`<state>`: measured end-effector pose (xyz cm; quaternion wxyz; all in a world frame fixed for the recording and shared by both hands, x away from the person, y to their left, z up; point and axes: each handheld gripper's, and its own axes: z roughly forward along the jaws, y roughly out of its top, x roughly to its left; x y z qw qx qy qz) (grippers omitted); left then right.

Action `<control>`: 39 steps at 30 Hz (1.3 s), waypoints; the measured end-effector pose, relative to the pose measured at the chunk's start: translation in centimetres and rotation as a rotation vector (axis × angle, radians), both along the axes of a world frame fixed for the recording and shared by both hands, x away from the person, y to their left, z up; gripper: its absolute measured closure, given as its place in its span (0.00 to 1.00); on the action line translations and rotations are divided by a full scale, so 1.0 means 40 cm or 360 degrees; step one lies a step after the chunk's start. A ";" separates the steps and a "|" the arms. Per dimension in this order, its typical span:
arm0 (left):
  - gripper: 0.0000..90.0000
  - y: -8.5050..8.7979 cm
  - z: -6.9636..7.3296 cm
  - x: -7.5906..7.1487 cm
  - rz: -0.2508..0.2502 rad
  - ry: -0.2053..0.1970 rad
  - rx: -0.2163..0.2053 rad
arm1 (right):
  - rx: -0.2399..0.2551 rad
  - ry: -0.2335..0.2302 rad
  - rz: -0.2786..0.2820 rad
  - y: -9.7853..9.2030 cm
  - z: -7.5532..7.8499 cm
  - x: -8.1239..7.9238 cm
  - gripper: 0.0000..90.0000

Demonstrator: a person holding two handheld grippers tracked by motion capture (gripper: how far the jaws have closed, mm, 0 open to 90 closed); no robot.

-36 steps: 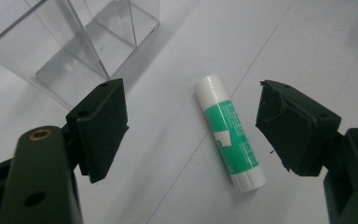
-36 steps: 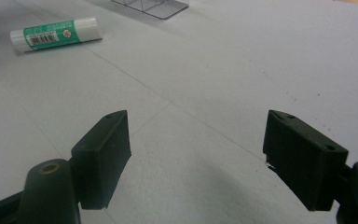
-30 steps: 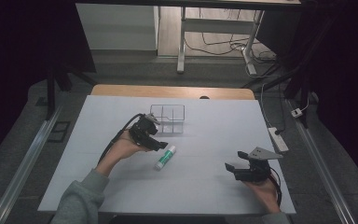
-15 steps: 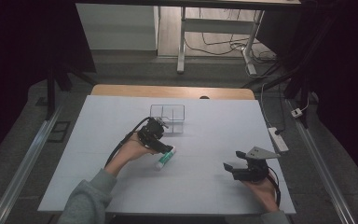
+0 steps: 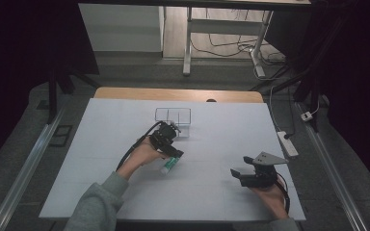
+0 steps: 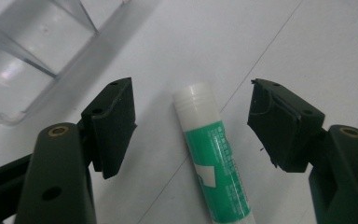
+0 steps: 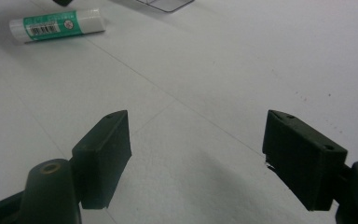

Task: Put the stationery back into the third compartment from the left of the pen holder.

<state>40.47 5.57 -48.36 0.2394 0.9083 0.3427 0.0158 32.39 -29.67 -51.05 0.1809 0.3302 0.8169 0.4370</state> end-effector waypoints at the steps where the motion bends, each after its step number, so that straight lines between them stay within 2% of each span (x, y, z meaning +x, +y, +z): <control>1: 0.36 -0.004 -0.002 0.000 -0.0007 0.0003 0.0008 | 0.0005 0.0005 -0.0007 0.000 0.000 0.000 0.25; 13: 0.43 -0.041 -0.029 0.003 -0.0008 0.0023 0.0093 | -0.0030 0.0011 -0.0014 0.004 -0.007 0.000 0.25; 19: 0.47 -0.044 -0.040 0.003 0.0001 0.0034 0.0133 | -0.0037 0.0018 -0.0012 0.006 -0.009 0.004 0.25; 27: 0.60 -0.051 -0.054 0.005 0.0023 0.0056 0.0175 | -0.0054 0.0023 -0.0008 0.009 -0.013 0.005 0.25; 31: 0.65 -0.050 -0.054 0.002 0.0049 0.0057 0.0162 | -0.0068 0.0021 -0.0015 0.009 -0.013 0.004 0.25; 35: 0.68 -0.043 -0.053 0.009 0.0070 0.0105 0.0128 | -0.0071 0.0022 -0.0016 0.011 -0.014 0.005 0.25; 39: 0.69 -0.039 -0.054 0.012 0.0066 0.0114 0.0115 | -0.0060 0.0026 0.0001 0.012 -0.016 0.005 0.25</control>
